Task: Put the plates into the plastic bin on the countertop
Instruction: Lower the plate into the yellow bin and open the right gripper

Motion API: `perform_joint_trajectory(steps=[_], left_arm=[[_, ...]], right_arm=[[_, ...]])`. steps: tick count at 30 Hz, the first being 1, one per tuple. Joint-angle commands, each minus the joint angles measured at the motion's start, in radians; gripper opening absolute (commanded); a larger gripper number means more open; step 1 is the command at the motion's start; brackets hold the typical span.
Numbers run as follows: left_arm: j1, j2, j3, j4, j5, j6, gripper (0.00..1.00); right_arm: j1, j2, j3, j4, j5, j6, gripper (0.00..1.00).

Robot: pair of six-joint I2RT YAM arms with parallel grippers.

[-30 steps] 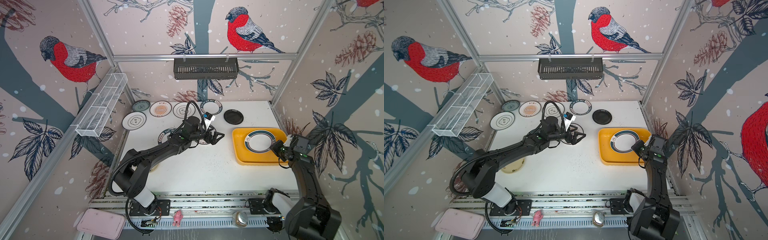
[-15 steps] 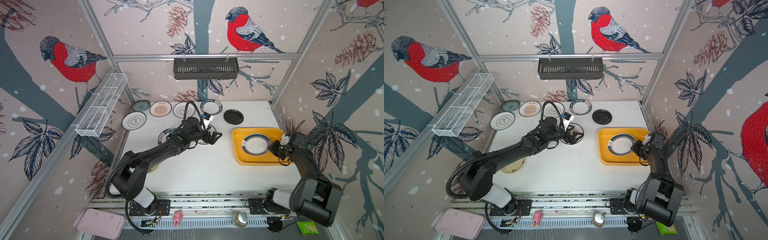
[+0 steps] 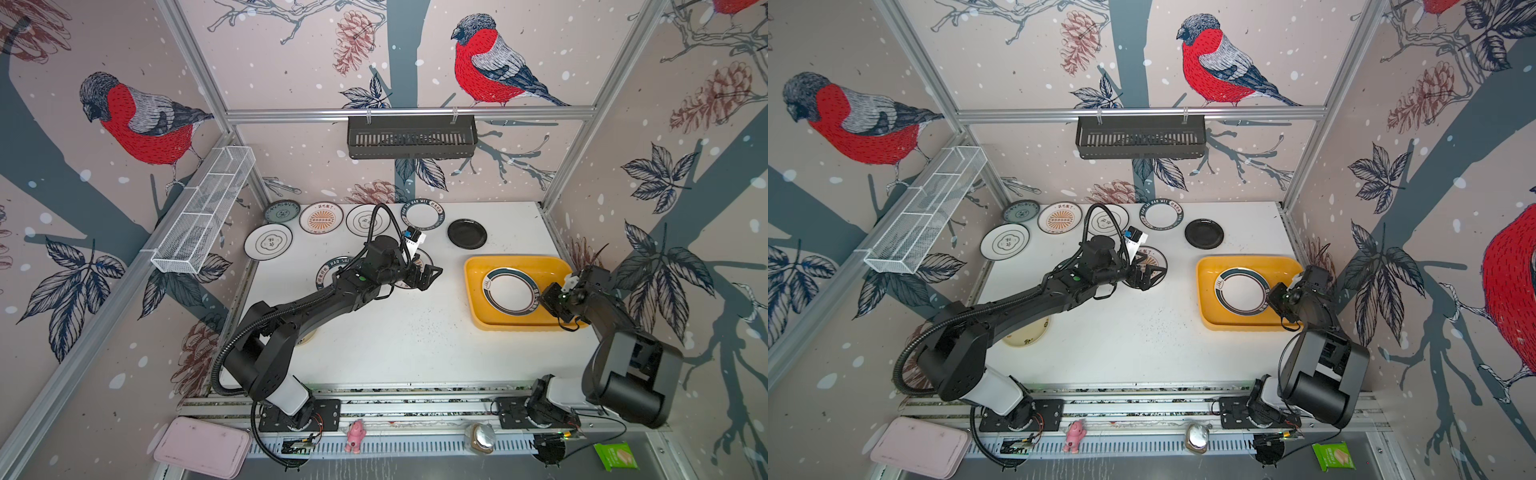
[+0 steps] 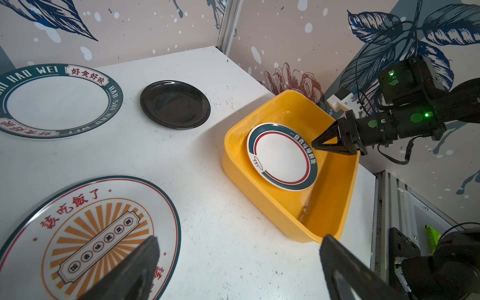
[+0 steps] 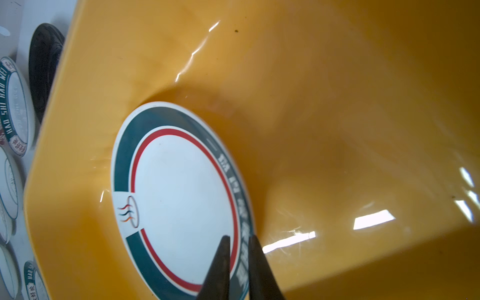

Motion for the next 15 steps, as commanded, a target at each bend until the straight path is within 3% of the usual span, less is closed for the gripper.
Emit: perform_joint_trajectory(steps=[1, 4, 11, 13, 15], left_arm=[[0.000, 0.001, -0.007, 0.063, 0.020, -0.016, 0.96], [0.000, 0.001, -0.031, 0.081, 0.047, -0.036, 0.96], [0.009, -0.024, -0.047, 0.080, 0.049, -0.051, 0.96], [0.013, -0.039, -0.056, 0.085, 0.050, -0.062, 0.96], [0.018, -0.055, -0.067, 0.088, 0.049, -0.074, 0.96]], right_arm=[[-0.003, 0.014, 0.010, 0.016, 0.023, 0.004, 0.17], [-0.002, 0.014, 0.017, 0.016, 0.044, 0.011, 0.20], [-0.003, -0.056, 0.039, 0.008, 0.054, 0.013, 0.43], [-0.003, -0.105, 0.046, 0.009, 0.055, 0.026, 0.54], [-0.001, -0.162, 0.047, 0.017, 0.068, 0.047, 0.57]])
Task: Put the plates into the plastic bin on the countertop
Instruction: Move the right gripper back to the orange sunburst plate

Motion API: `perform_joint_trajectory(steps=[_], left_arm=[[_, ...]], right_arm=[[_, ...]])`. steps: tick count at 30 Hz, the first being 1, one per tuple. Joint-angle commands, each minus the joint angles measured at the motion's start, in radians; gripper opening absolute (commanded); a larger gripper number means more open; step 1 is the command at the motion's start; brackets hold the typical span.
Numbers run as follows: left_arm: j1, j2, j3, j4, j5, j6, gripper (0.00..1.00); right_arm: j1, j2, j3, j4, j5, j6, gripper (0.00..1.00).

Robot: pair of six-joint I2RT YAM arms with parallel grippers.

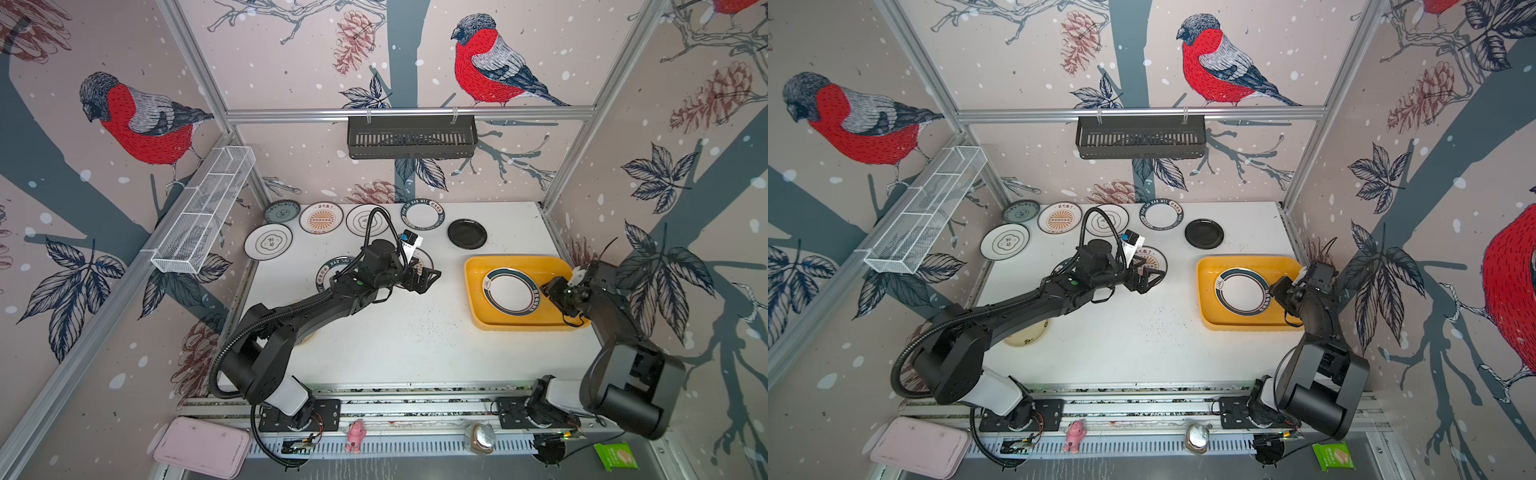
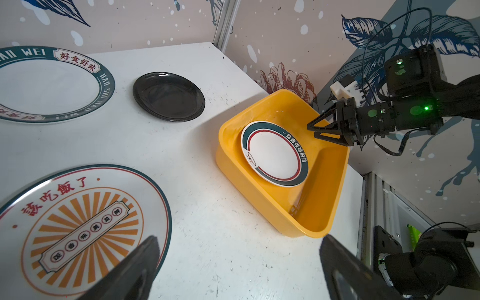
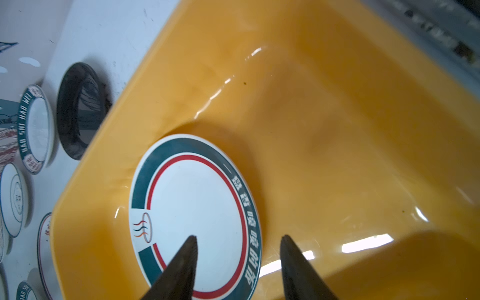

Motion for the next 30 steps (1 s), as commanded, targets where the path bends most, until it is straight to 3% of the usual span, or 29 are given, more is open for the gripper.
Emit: perform_joint_trajectory(steps=[1, 8, 13, 19, 24, 30], left_arm=[[0.009, -0.029, -0.016, 0.046, 0.009, -0.028, 0.96], [0.058, -0.099, -0.065, 0.040, 0.012, -0.087, 0.96], [0.072, -0.205, -0.071, -0.095, -0.083, -0.111, 0.96], [0.106, -0.359, -0.030, -0.331, -0.224, -0.096, 0.96], [0.126, -0.467, -0.008, -0.472, -0.361, -0.047, 0.96], [0.187, -0.522, -0.027, -0.491, -0.408, -0.056, 0.96]], right_arm=[[0.002, -0.081, 0.008, 0.018, 0.029, 0.041, 0.59], [0.058, -0.244, 0.017, 0.029, 0.046, 0.099, 0.78], [0.214, -0.339, 0.053, -0.015, 0.127, 0.152, 1.00], [0.542, -0.361, 0.062, 0.083, 0.264, 0.293, 1.00], [0.788, -0.281, 0.118, 0.165, 0.385, 0.350, 1.00], [0.957, -0.090, 0.185, 0.239, 0.421, 0.374, 1.00]])
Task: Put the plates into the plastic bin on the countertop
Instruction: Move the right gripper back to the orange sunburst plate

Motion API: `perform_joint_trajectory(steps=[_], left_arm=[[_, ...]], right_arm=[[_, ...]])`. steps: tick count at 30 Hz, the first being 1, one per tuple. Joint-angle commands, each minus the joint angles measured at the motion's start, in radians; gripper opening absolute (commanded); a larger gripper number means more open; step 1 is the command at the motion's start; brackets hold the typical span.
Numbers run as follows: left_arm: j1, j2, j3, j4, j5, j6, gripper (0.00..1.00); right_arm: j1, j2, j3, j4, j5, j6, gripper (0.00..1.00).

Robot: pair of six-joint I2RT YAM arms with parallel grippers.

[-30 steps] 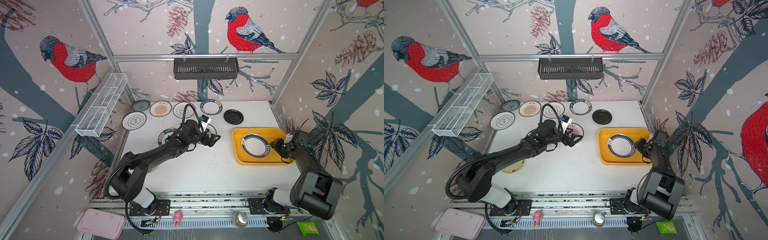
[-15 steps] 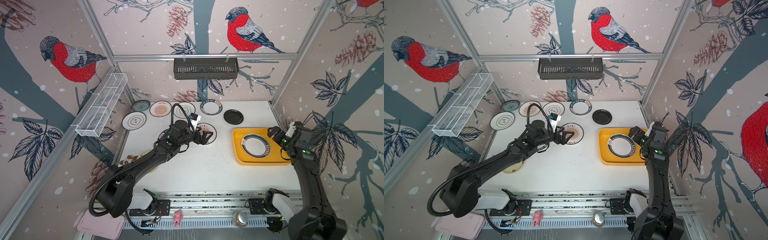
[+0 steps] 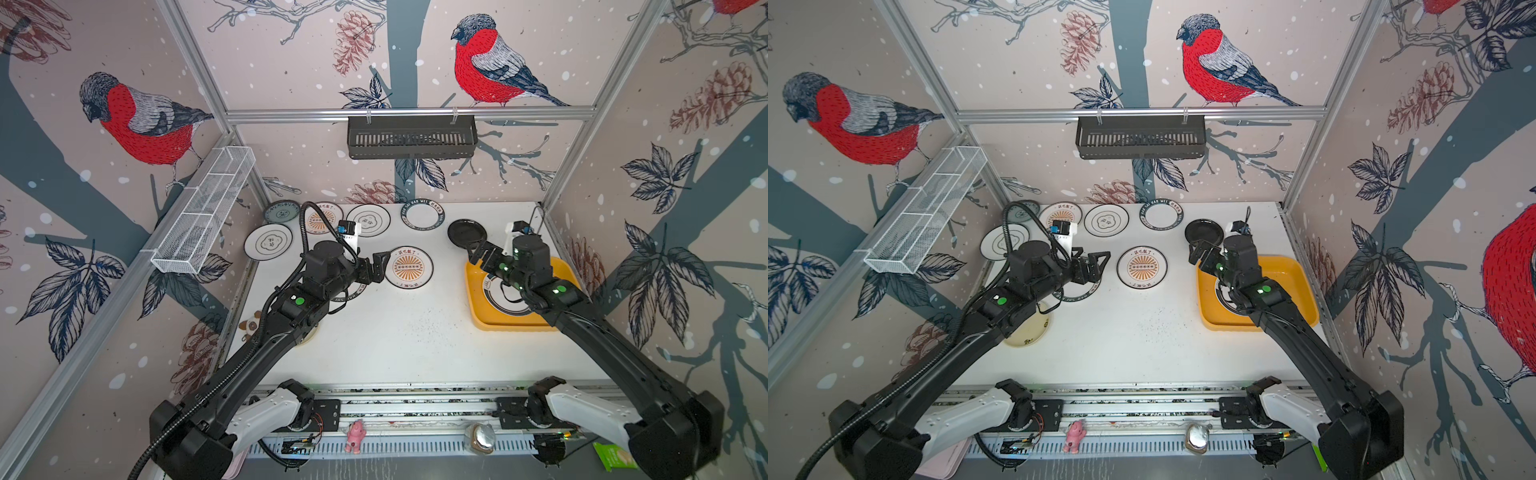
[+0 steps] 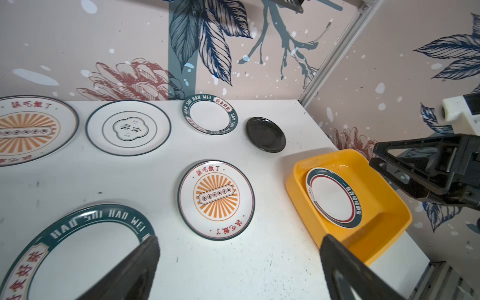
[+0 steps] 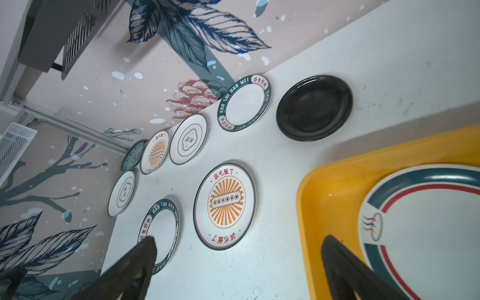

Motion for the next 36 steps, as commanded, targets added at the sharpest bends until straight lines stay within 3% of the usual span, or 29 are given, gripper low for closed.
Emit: perform_joint_trajectory(steps=[1, 6, 18, 25, 31, 36], left_arm=[[0.044, -0.024, -0.007, -0.032, -0.057, 0.003, 0.97], [0.128, -0.082, -0.040, 0.050, 0.040, -0.004, 0.97], [0.228, -0.070, -0.101, 0.166, 0.264, -0.035, 0.97], [0.309, -0.024, -0.125, 0.220, 0.383, -0.095, 0.96], [0.327, 0.015, -0.121, 0.228, 0.432, -0.111, 0.96], [0.331, 0.032, -0.120, 0.240, 0.466, -0.118, 0.97]], right_arm=[[0.048, 0.090, 0.022, 0.087, 0.039, 0.033, 1.00], [0.087, 0.297, 0.080, 0.179, -0.047, 0.048, 0.99], [0.111, 0.707, 0.294, 0.101, -0.083, 0.093, 0.88], [0.102, 0.771, 0.288, 0.096, -0.095, 0.121, 0.84], [0.094, 0.793, 0.274, 0.095, -0.102, 0.123, 0.79], [0.090, 0.819, 0.268, 0.095, -0.112, 0.120, 0.65]])
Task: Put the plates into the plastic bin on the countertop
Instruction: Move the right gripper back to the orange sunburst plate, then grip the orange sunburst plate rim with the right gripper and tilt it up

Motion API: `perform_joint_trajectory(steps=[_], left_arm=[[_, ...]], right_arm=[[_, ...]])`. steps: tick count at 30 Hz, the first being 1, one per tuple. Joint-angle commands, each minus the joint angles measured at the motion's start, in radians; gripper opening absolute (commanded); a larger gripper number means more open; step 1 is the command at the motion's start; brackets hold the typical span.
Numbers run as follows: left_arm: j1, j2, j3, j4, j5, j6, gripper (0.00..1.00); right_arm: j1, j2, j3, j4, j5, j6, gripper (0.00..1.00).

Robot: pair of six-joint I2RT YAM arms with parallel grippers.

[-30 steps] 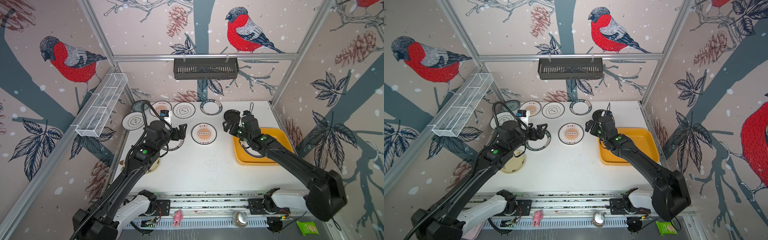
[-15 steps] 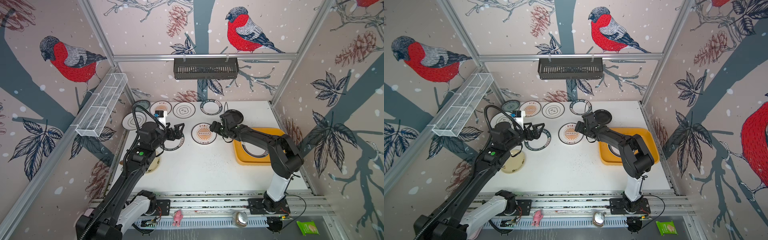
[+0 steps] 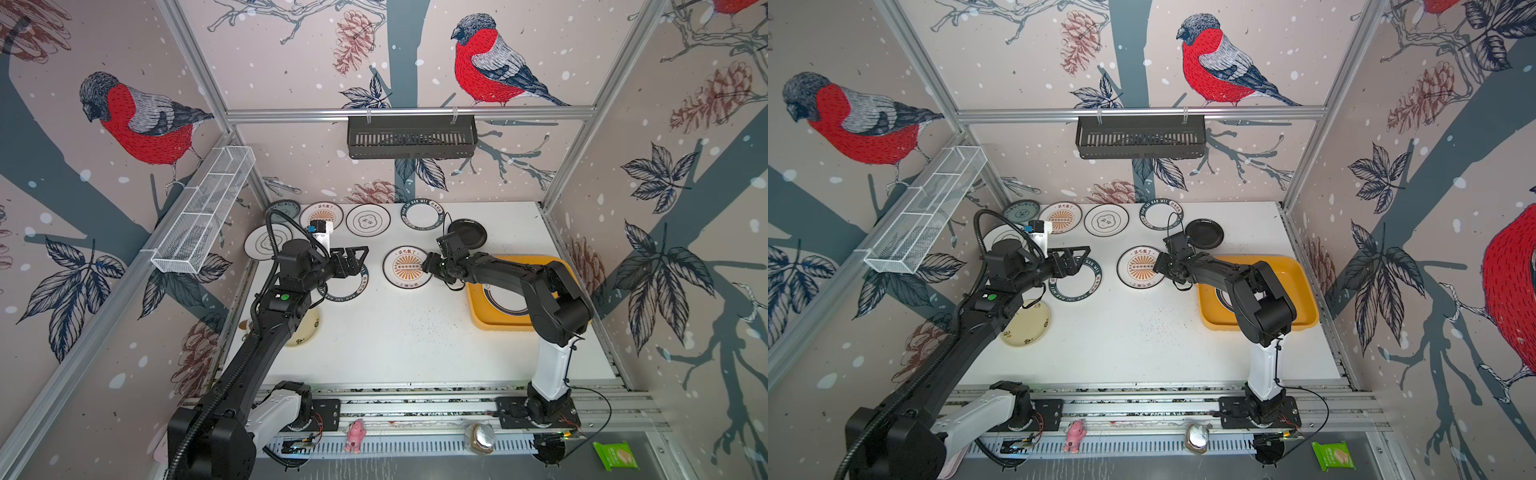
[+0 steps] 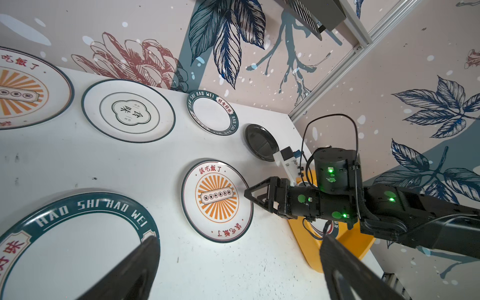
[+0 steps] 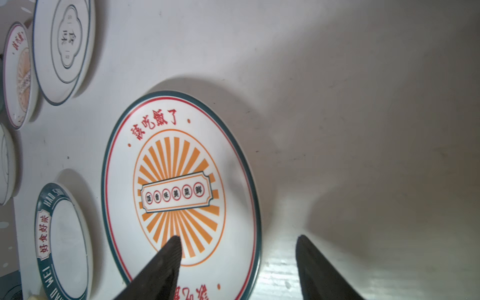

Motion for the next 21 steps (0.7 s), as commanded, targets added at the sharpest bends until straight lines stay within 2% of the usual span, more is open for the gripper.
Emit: perform_joint_trajectory(steps=[1, 11, 15, 21], left_arm=[[0.006, 0.002, 0.003, 0.059, 0.043, -0.009, 0.97], [0.016, -0.009, -0.003, 0.084, 0.075, -0.026, 0.96], [0.019, -0.015, -0.003, 0.086, 0.081, -0.025, 0.96], [0.026, -0.043, -0.003, 0.062, 0.026, -0.008, 0.96]], right_arm=[[-0.002, 0.008, -0.007, 0.007, -0.011, 0.009, 0.64], [-0.010, 0.035, -0.013, 0.038, -0.042, 0.022, 0.38], [-0.012, 0.048, -0.012, 0.039, -0.041, 0.030, 0.33], [-0.013, 0.055, -0.016, 0.038, -0.040, 0.033, 0.18]])
